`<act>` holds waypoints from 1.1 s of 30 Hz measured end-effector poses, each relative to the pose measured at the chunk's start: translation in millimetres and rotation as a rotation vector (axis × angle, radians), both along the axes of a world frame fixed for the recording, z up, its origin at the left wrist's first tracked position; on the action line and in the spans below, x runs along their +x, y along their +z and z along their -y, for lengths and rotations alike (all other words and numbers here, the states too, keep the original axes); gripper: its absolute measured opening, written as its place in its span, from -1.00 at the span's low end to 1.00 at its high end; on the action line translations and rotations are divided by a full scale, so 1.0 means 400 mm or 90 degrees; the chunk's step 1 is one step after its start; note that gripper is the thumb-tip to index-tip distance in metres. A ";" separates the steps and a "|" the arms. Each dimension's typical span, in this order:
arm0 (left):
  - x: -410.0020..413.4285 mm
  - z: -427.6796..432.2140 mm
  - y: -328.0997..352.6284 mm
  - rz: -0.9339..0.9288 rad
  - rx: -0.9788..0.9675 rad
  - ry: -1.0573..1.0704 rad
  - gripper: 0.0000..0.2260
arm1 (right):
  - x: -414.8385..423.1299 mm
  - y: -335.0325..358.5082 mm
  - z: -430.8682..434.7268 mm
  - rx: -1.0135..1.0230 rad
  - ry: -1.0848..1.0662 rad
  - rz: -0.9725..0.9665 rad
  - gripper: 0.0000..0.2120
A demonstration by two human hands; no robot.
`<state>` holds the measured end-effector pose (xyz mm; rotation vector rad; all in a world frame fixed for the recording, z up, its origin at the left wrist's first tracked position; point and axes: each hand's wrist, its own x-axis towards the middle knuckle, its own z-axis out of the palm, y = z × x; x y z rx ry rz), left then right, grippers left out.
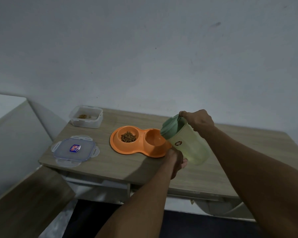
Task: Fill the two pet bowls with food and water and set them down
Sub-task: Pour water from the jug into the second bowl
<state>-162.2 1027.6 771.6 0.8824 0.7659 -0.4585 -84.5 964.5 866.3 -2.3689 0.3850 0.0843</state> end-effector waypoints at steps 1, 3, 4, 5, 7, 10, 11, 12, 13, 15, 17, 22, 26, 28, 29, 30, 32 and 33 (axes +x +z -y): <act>-0.001 0.001 0.009 0.006 0.012 0.003 -0.72 | 0.002 0.000 -0.001 -0.003 0.005 -0.001 -0.38; -0.004 -0.003 0.020 0.009 0.010 0.025 -0.73 | 0.005 0.003 -0.003 -0.007 0.012 -0.003 -0.38; -0.009 -0.004 0.032 0.013 0.009 0.023 -0.73 | 0.006 0.005 -0.004 -0.009 0.015 -0.005 -0.38; -0.008 -0.005 0.029 0.024 0.013 0.012 -0.73 | 0.007 0.006 -0.005 -0.015 0.020 -0.006 -0.39; -0.010 -0.005 0.035 0.047 0.041 -0.016 -0.68 | 0.007 0.012 -0.008 -0.029 0.028 -0.005 -0.40; -0.010 -0.002 0.037 0.052 0.073 -0.034 -0.67 | 0.007 0.018 -0.016 -0.046 0.040 -0.004 -0.41; -0.011 -0.002 0.039 0.053 0.064 -0.035 -0.70 | 0.007 0.020 -0.019 -0.053 0.046 -0.002 -0.43; -0.012 -0.003 0.040 0.051 0.051 -0.040 -0.72 | 0.007 0.021 -0.022 -0.060 0.051 -0.001 -0.44; -0.011 -0.001 0.038 0.047 0.044 -0.042 -0.70 | 0.007 0.023 -0.024 -0.067 0.056 0.000 -0.46; -0.009 0.002 0.041 0.049 0.045 -0.037 -0.71 | 0.009 0.026 -0.027 -0.077 0.065 0.002 -0.49; -0.010 0.004 0.046 0.058 0.061 -0.035 -0.72 | 0.010 0.030 -0.029 -0.085 0.070 0.004 -0.52; -0.001 0.005 0.045 0.063 0.074 -0.023 -0.65 | 0.010 0.038 -0.030 -0.093 0.080 0.006 -0.55; 0.001 0.003 0.044 0.071 0.083 -0.026 -0.66 | 0.011 0.041 -0.031 -0.094 0.087 0.005 -0.55; 0.000 0.003 0.047 0.077 0.082 -0.029 -0.66 | 0.010 0.045 -0.031 -0.095 0.086 0.006 -0.56; 0.000 0.002 0.048 0.078 0.082 -0.031 -0.66 | 0.009 0.047 -0.031 -0.097 0.086 0.006 -0.56; 0.001 0.002 0.047 0.081 0.081 -0.034 -0.66 | 0.009 0.048 -0.032 -0.099 0.087 0.006 -0.57; -0.001 0.004 0.047 0.091 0.081 -0.046 -0.68 | 0.010 0.050 -0.032 -0.103 0.091 0.008 -0.56; -0.003 0.004 0.049 0.092 0.079 -0.047 -0.67 | 0.010 0.050 -0.032 -0.103 0.091 0.009 -0.56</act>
